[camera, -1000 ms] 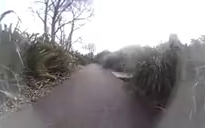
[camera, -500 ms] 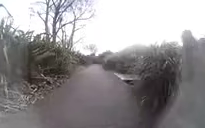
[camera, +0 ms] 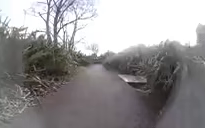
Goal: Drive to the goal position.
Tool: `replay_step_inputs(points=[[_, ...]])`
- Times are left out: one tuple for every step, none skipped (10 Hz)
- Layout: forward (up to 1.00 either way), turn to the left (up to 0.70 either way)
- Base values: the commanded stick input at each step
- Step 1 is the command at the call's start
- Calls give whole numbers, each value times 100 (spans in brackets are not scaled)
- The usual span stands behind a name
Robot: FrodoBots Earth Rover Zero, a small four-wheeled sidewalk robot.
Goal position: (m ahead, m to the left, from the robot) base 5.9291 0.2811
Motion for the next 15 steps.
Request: replay_step_inputs(points=[[70,0],[70,0],[70,0],[70,0],[70,0],[70,0],[70,0],[70,0],[70,0],[70,0],[70,0],[70,0],[70,0],[70,0],[70,0]])
